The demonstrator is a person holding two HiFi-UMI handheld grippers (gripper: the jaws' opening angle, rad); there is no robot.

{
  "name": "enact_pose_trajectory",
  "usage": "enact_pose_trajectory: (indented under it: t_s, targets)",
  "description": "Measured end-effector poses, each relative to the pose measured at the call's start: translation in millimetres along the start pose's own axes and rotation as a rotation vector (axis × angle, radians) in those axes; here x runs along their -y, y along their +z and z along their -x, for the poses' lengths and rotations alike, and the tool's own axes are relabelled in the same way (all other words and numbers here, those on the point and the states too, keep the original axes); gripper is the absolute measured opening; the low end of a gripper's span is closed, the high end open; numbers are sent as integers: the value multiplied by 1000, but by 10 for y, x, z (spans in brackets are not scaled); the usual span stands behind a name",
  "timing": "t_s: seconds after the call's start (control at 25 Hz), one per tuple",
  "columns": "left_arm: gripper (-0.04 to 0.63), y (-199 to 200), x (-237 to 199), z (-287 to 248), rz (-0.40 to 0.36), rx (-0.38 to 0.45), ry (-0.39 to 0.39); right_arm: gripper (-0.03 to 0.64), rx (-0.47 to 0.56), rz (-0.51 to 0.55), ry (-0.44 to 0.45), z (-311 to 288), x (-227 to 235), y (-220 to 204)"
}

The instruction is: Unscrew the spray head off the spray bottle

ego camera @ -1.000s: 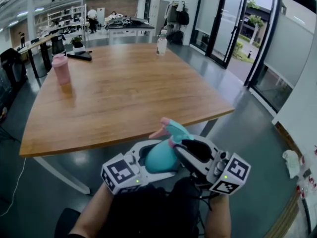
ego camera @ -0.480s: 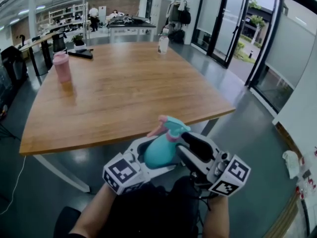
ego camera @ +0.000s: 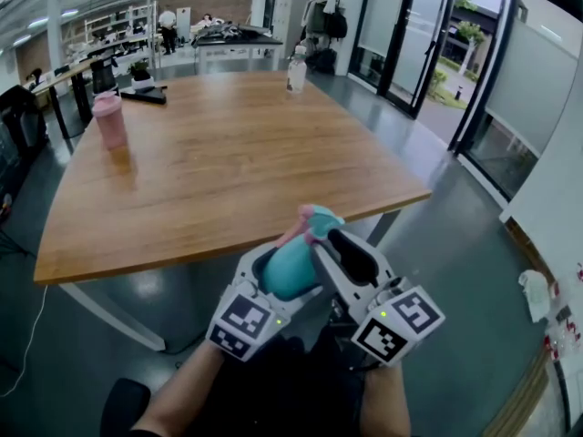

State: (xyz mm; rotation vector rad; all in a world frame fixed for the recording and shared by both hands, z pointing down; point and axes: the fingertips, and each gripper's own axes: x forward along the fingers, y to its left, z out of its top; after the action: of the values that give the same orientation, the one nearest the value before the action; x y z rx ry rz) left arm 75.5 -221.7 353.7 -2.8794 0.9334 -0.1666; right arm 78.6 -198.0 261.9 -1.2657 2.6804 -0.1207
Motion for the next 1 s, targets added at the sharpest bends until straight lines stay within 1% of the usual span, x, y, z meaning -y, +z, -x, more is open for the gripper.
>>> enact_pose_trajectory:
  t_s: [0.08, 0.24, 0.28, 0.32, 0.4, 0.52, 0.68, 0.84, 1.0]
  targets:
    - [431, -18, -26, -8, -14, -7, 29, 185, 3, -8, -29, -43, 20, -19]
    - [431, -31, -42, -20, -52, -20, 76, 184, 18, -37, -45, -84, 17, -14]
    - [431, -31, -35, -21, -60, -22, 80, 169, 20, -38, -48, -76, 20, -10]
    - [431, -30, -31, -20, -66, -24, 77, 137, 20, -36, -50, -69, 27, -7]
    - [431, -27, -32, -17, -69, -26, 58, 137, 17, -33, -39, -71, 35, -5]
    - [431, -11, 1, -7, -50, -14, -11, 135, 16, -28, 12, -70, 19, -2]
    - [431, 21, 126, 29, -14, 12, -139, 135, 10, -4, 103, 1, -33, 4]
    - [431, 82, 209, 90, 10, 30, -237, 135, 37, -2, 227, 51, -92, 53]
    - [431, 109, 260, 150, 24, 35, -311, 135, 44, 10, 346, 75, -148, 63]
